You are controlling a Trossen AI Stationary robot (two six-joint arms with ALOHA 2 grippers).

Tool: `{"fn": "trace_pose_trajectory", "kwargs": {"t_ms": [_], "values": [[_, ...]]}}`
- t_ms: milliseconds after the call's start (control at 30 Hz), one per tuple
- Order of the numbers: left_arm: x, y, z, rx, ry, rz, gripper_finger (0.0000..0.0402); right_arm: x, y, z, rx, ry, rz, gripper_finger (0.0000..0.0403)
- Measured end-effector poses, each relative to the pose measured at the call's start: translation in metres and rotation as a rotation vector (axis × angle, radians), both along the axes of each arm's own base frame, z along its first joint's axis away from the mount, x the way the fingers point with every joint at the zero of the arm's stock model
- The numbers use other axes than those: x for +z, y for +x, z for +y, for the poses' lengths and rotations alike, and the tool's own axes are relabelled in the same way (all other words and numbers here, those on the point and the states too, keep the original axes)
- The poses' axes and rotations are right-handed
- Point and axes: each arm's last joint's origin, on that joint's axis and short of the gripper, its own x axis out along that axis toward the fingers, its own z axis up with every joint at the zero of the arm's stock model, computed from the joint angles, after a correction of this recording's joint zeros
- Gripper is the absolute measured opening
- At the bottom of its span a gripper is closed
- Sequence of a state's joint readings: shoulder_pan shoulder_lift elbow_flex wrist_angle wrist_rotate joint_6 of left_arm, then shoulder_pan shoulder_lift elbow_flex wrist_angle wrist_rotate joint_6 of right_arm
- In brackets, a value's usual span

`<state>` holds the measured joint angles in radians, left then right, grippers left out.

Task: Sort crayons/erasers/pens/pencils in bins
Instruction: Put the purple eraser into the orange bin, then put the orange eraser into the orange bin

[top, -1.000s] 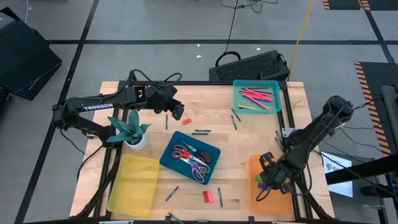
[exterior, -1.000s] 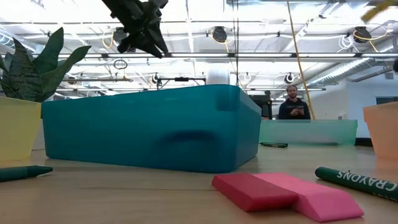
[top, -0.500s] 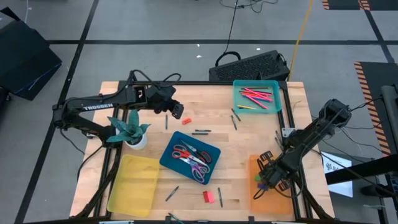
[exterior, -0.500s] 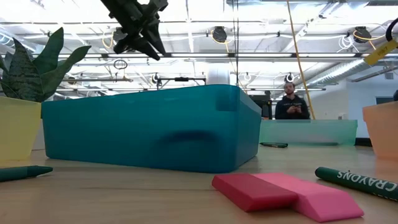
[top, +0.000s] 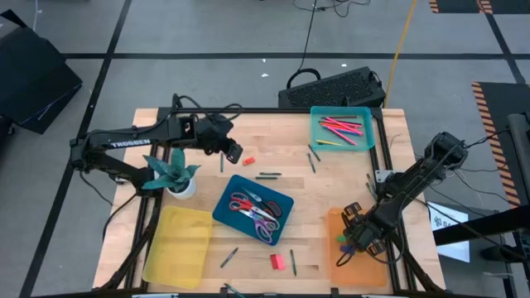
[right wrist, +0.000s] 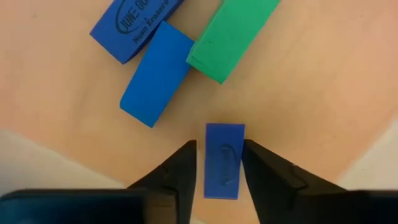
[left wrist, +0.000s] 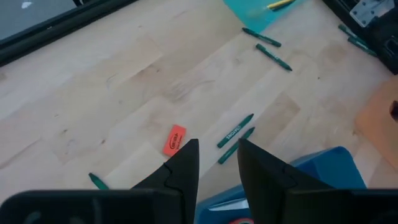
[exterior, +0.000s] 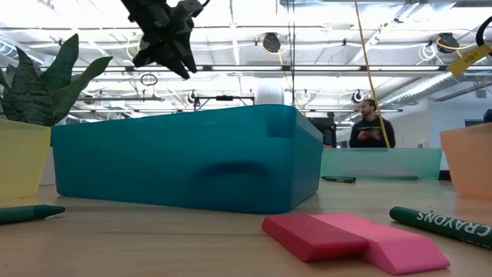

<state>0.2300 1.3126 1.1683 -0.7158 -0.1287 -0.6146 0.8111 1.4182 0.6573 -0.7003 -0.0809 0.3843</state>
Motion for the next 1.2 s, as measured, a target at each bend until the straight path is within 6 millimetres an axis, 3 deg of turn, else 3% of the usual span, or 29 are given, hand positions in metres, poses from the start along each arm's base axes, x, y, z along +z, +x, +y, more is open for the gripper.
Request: {"fn": "trace_pose_trajectory", "kwargs": {"t_ms": [200, 367, 500, 733, 933, 1200], "values": [[-0.002, -0.001, -0.005, -0.023, -0.003, 0.031, 0.0113, 0.022, 0.011, 0.003, 0.004, -0.024, 0.014, 0.0156], [-0.004, -0.003, -0.009, -0.037, -0.006, 0.063, 0.0113, 0.075, 0.047, 0.001, -0.030, -0.020, -0.070, 0.0170], [-0.004, -0.002, -0.014, -0.065, -0.003, 0.076, 0.0113, 0.110, 0.083, -0.027, -0.189, -0.021, -0.182, 0.0180], [-0.009, 0.003, -0.021, -0.066, 0.049, 0.108, 0.0113, 0.146, 0.131, -0.091, -0.305, -0.074, -0.448, 0.0203], [-0.036, 0.022, -0.012, -0.060, 0.016, 0.204, 0.0146, 0.163, 0.149, -0.116, -0.388, -0.076, -0.614, 0.0219], [-0.106, 0.053, 0.019, -0.095, -0.172, 0.378, 0.0240, 0.163, 0.149, -0.117, -0.393, -0.074, -0.609, 0.0214]]}}
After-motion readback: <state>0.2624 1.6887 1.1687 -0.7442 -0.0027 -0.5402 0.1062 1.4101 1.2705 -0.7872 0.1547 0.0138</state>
